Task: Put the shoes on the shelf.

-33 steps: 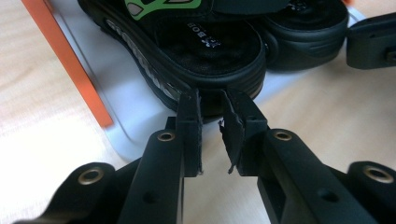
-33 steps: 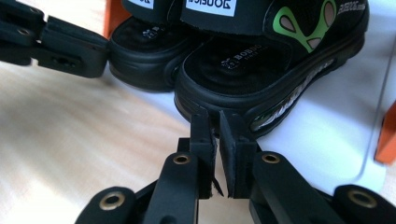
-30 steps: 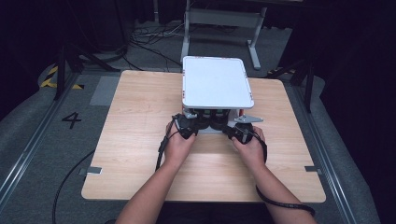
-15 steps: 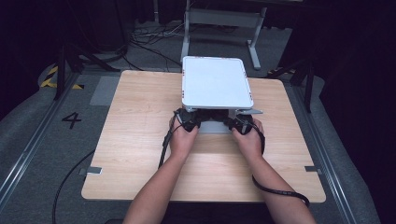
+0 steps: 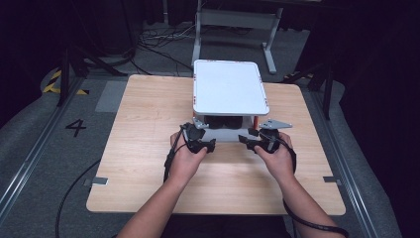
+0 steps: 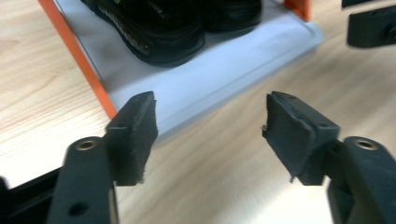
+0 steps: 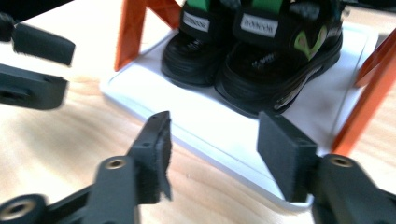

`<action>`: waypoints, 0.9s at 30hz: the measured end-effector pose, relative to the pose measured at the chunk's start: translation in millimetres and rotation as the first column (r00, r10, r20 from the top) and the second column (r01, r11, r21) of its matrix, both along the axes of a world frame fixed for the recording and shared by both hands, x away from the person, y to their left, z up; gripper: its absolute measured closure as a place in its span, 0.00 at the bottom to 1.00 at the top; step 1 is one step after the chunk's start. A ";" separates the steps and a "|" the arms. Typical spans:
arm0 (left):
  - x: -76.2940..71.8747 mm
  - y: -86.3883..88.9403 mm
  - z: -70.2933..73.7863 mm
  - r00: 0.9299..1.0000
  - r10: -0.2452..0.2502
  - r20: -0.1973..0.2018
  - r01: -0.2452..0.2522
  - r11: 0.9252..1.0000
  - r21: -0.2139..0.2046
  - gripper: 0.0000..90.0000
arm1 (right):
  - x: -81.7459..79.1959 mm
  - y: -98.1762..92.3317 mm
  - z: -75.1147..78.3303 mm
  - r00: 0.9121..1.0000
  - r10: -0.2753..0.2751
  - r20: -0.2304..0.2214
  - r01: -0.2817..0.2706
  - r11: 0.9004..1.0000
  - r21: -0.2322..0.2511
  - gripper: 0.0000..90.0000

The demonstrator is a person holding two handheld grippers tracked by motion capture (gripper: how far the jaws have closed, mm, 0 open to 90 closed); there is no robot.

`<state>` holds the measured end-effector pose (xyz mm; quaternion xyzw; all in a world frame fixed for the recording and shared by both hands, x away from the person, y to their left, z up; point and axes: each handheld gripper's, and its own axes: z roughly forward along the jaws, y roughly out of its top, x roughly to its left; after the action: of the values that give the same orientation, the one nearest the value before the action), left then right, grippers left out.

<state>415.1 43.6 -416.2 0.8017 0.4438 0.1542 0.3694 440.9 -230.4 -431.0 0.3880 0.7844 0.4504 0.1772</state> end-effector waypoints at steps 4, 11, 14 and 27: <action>-13.6 10.9 12.2 0.999 -0.043 0.018 0.043 0.999 0.034 0.28 | -13.5 -20.4 22.5 1.000 0.002 0.007 -0.002 1.000 0.014 0.42; -28.5 55.9 24.0 0.999 -0.041 0.031 0.038 0.993 0.109 0.18 | -30.3 -64.0 43.9 0.998 -0.059 -0.036 0.061 0.997 0.042 0.45; -32.1 72.6 24.2 0.999 -0.011 0.030 0.007 0.991 0.137 0.19 | -37.0 -78.8 50.5 0.997 -0.073 -0.008 0.073 0.997 0.016 0.37; -42.4 153.5 14.6 0.995 0.006 -0.102 0.019 0.969 0.245 0.18 | -56.6 -143.5 35.5 0.986 -0.149 -0.075 0.135 0.976 -0.172 0.17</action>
<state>372.7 197.1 -401.6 0.8495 0.4369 0.1656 0.2449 384.3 -373.9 -395.5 0.4462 0.7966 0.3519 0.2063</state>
